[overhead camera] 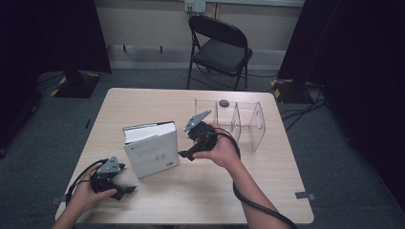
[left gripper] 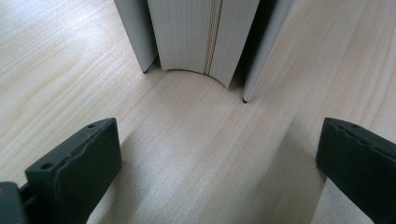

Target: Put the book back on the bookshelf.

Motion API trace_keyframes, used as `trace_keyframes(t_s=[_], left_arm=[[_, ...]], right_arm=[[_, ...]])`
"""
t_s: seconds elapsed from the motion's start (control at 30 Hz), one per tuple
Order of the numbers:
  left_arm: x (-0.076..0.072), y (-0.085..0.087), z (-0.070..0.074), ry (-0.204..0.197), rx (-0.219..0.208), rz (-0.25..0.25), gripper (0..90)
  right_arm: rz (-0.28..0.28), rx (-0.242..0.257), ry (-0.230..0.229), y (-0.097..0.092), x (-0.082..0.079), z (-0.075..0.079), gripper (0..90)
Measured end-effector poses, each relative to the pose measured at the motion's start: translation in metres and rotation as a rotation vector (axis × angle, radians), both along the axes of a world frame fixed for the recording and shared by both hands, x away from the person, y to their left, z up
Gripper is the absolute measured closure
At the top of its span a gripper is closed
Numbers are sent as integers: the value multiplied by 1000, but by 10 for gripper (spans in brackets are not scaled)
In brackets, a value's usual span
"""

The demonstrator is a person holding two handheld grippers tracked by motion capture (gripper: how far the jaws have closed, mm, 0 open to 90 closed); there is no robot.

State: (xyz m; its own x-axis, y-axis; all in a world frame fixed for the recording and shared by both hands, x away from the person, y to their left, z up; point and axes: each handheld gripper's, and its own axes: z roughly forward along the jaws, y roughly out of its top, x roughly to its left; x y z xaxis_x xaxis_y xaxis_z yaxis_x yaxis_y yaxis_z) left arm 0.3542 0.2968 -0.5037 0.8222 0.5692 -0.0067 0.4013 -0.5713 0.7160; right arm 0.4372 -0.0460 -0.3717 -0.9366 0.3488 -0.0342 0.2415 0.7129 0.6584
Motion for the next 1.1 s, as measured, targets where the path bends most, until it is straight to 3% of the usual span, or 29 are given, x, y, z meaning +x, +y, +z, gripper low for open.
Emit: trace_keyframes(t_s=[0.57, 1.1], left_arm=[[0, 0, 0, 2, -1, 6, 0], [2, 0, 1, -10, 10, 0, 0]], right_arm=[[58, 8, -17, 23, 8, 19, 180], [103, 31, 22, 43, 16, 24, 195]])
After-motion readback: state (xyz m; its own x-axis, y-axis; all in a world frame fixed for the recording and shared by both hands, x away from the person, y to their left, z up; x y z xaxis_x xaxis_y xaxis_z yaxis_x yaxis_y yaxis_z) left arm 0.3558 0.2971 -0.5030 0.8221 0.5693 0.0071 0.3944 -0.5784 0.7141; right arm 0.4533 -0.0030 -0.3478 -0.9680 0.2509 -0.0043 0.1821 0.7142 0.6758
